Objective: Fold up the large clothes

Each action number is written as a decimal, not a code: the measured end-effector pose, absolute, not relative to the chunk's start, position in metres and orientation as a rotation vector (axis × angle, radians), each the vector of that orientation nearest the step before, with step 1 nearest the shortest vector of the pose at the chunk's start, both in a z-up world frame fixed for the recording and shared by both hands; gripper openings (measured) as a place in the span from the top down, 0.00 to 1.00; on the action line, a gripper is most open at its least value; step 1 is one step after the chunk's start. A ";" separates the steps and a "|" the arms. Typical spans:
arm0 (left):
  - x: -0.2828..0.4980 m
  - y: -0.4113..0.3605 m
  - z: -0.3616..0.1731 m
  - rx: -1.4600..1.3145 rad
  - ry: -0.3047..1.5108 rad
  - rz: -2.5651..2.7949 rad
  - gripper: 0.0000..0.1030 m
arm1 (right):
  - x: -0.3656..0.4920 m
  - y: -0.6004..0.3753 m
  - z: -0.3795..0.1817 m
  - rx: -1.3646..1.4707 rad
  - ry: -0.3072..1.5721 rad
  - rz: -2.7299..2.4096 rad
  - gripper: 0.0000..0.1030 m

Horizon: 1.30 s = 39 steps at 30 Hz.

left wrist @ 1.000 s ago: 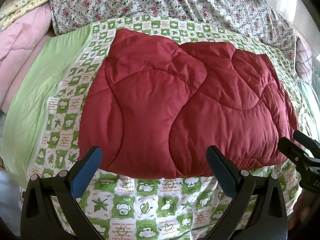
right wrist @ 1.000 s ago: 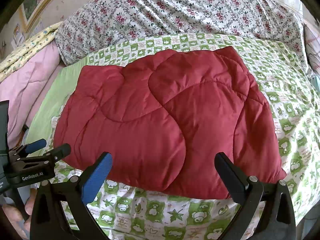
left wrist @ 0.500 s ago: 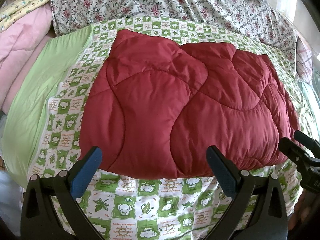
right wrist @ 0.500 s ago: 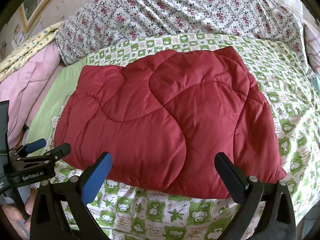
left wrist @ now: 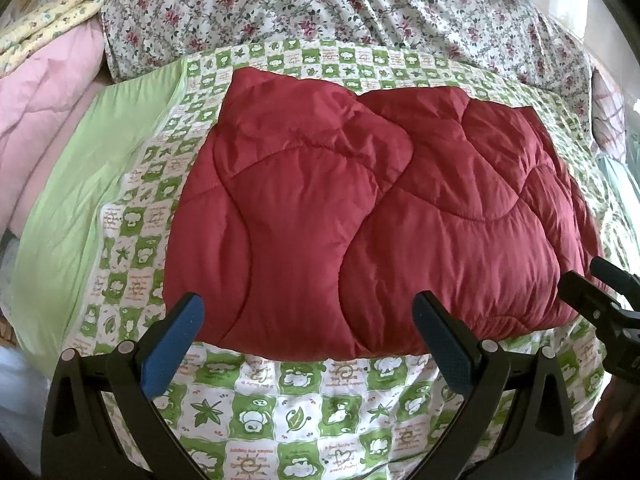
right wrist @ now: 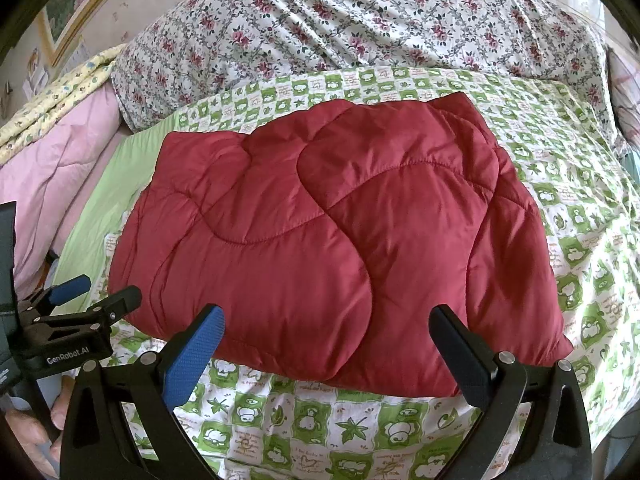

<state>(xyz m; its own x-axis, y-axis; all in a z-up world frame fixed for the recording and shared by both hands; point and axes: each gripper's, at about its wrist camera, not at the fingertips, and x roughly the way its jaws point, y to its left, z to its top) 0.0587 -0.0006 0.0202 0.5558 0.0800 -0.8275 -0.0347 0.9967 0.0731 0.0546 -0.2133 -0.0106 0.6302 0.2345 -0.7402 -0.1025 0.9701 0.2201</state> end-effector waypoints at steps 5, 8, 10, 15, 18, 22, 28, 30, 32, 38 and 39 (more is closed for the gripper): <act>0.058 -0.001 0.020 0.051 0.975 0.072 0.00 | 0.054 -0.214 -0.010 0.165 0.868 0.194 0.00; 0.057 -0.001 0.020 0.051 0.974 0.070 0.00 | 0.054 -0.214 -0.010 0.165 0.868 0.194 0.00; 0.057 -0.001 0.020 0.051 0.975 0.069 0.00 | 0.054 -0.214 -0.009 0.166 0.868 0.194 0.00; 0.058 -0.001 0.021 0.051 0.974 0.071 0.00 | 0.053 -0.213 -0.009 0.167 0.867 0.194 0.00; 0.058 -0.001 0.021 0.051 0.974 0.072 0.00 | 0.053 -0.213 -0.009 0.166 0.867 0.194 0.00; 0.058 -0.001 0.021 0.052 0.974 0.070 0.00 | 0.054 -0.214 -0.010 0.167 0.868 0.194 0.00; 0.058 -0.001 0.022 0.050 0.976 0.070 0.00 | 0.053 -0.214 -0.009 0.170 0.867 0.195 0.00; 0.058 -0.001 0.022 0.050 0.976 0.070 0.00 | 0.053 -0.213 -0.009 0.171 0.867 0.194 0.00; 0.058 -0.001 0.022 0.050 0.975 0.070 0.00 | 0.053 -0.214 -0.009 0.173 0.868 0.194 0.00; 0.060 -0.002 0.023 0.050 0.976 0.069 0.00 | 0.053 -0.217 -0.007 0.175 0.864 0.194 0.00; 0.059 -0.002 0.022 0.051 0.976 0.070 0.00 | 0.054 -0.218 -0.007 0.175 0.863 0.193 0.00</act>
